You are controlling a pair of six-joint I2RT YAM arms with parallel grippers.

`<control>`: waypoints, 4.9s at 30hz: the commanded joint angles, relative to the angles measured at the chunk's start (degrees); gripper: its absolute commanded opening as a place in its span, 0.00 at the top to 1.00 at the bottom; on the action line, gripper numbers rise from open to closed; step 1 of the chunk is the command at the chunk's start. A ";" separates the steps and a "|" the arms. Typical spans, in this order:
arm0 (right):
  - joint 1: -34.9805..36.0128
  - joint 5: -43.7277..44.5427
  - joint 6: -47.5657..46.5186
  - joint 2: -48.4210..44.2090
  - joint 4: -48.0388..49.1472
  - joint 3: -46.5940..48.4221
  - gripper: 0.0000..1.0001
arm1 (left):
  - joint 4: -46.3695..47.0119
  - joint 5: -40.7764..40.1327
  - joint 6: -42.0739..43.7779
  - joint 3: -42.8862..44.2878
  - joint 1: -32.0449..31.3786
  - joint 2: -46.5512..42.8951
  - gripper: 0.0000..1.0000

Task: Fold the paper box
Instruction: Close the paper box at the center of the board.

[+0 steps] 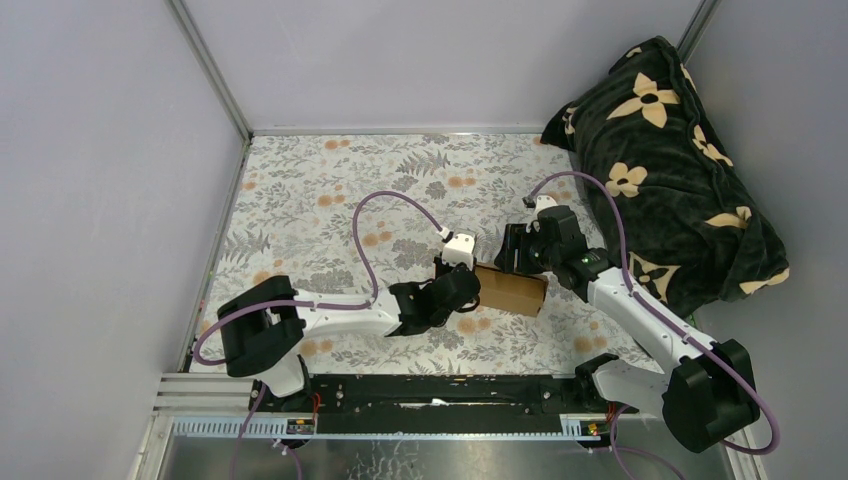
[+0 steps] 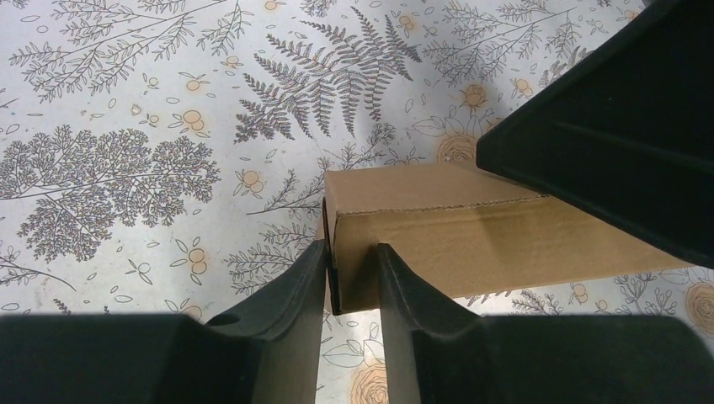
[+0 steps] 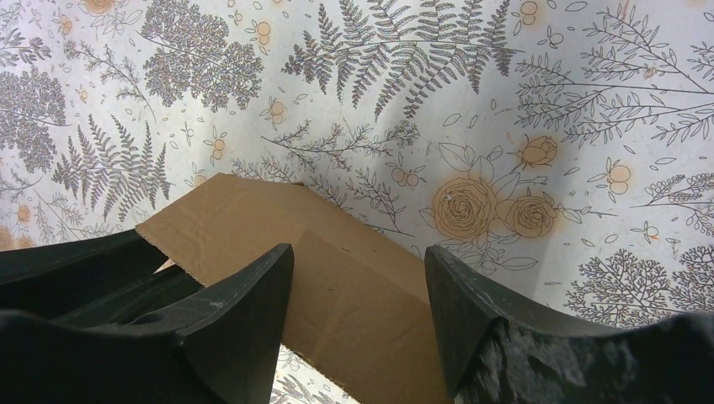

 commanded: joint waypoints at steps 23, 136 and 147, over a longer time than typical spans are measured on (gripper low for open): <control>-0.20 -2.25 0.20 -0.83 3.43 -1.89 0.34 | -1.79 -3.65 0.74 0.81 -0.94 -3.20 0.47; 8.25 -1.73 3.66 -2.41 6.27 -10.21 0.46 | 20.81 -1.71 -10.47 -5.00 -1.94 8.03 0.85; 8.21 2.64 8.30 -3.16 3.76 -12.43 0.45 | 21.21 -1.17 -7.67 -5.74 -1.29 4.69 0.85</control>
